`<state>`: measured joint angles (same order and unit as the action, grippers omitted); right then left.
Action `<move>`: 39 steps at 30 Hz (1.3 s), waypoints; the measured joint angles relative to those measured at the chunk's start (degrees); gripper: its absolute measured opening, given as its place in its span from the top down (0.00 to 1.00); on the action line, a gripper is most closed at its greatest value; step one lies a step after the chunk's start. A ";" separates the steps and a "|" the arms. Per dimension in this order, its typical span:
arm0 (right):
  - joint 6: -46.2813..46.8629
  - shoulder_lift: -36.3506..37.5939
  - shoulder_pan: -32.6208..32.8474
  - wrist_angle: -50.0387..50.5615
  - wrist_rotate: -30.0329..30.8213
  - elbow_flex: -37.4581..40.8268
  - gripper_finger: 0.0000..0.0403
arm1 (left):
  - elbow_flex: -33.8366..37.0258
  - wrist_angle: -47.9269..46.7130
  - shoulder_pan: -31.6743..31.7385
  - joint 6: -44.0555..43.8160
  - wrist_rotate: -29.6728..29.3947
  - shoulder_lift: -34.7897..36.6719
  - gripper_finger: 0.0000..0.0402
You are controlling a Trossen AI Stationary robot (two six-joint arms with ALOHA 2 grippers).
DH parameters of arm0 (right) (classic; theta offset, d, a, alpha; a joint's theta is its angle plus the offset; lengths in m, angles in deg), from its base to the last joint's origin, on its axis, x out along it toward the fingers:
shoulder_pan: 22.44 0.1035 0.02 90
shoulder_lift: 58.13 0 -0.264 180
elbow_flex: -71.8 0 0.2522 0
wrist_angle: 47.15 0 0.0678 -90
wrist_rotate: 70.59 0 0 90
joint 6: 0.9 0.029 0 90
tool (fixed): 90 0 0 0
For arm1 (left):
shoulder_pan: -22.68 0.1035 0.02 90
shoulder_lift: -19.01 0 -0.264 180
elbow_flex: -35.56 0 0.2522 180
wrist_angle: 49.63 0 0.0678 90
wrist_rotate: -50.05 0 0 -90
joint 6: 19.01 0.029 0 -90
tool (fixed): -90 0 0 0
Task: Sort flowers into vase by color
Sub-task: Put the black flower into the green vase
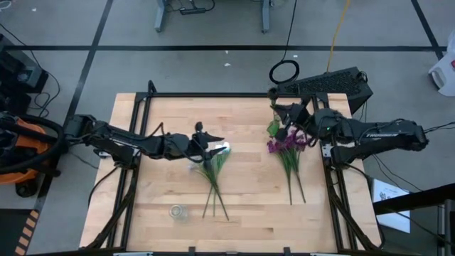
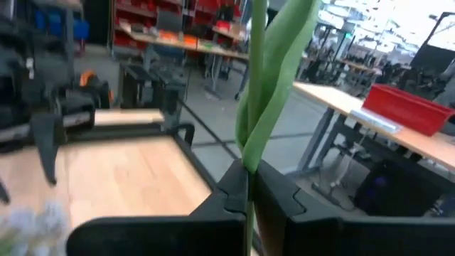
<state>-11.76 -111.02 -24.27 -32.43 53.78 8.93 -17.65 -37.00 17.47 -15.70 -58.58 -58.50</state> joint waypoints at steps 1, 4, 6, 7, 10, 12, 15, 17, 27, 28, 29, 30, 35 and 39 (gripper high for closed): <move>-0.28 0.00 -1.13 -1.09 -1.31 -0.26 1.00 | 0.29 0.49 0.00 -0.02 0.08 0.35 0.59; -0.36 -0.49 -4.66 -3.26 -4.95 -1.26 1.00 | 2.22 0.27 0.00 -0.02 0.14 1.53 0.59; -0.32 -0.73 -7.07 -2.76 -7.60 -1.92 1.00 | 3.39 0.32 -0.02 -0.94 0.59 1.59 0.59; 0.02 -1.03 -8.20 -2.70 -8.98 -2.36 1.00 | 3.98 0.27 -0.02 -1.19 0.56 1.66 0.59; 2.09 -1.47 -11.59 -1.58 -13.30 -3.46 1.00 | 6.59 2.74 0.03 -1.45 -0.17 2.64 0.59; 3.43 -1.80 -13.20 -1.77 -15.30 -3.94 1.00 | 8.70 4.39 0.11 -1.33 -0.20 3.97 0.59; 4.41 -1.81 -14.80 -0.68 -15.42 -3.90 1.00 | 11.24 4.75 0.11 -1.38 0.11 7.65 0.59; 5.11 -1.79 -15.68 0.36 -15.45 -3.90 1.00 | 13.03 4.25 0.11 -1.42 0.31 10.96 0.59; 11.48 -2.67 -16.98 0.71 -13.60 -3.88 1.00 | 15.53 7.08 0.27 -0.48 5.09 15.86 0.59; 11.86 -3.02 -16.96 0.15 -13.35 -3.88 1.00 | 15.53 6.48 0.26 0.45 5.01 15.86 0.59; 12.24 -3.19 -16.89 0.25 -13.28 -3.90 1.00 | 15.53 5.76 0.26 1.27 4.83 15.83 0.59; 12.51 -3.60 -16.87 0.95 -13.18 -3.90 1.00 | 15.56 4.95 0.26 1.64 4.75 15.81 0.59; 12.35 -5.87 -17.13 4.91 -13.20 -3.85 1.00 | 15.57 6.86 0.36 4.95 3.34 15.77 0.59; 13.40 -6.14 -17.18 4.62 -13.32 -3.85 1.00 | 15.53 9.68 1.15 5.08 2.64 15.78 0.59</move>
<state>1.65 -117.16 -41.45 -27.82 40.46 5.07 -2.13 -27.31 18.62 -10.62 -55.94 -42.72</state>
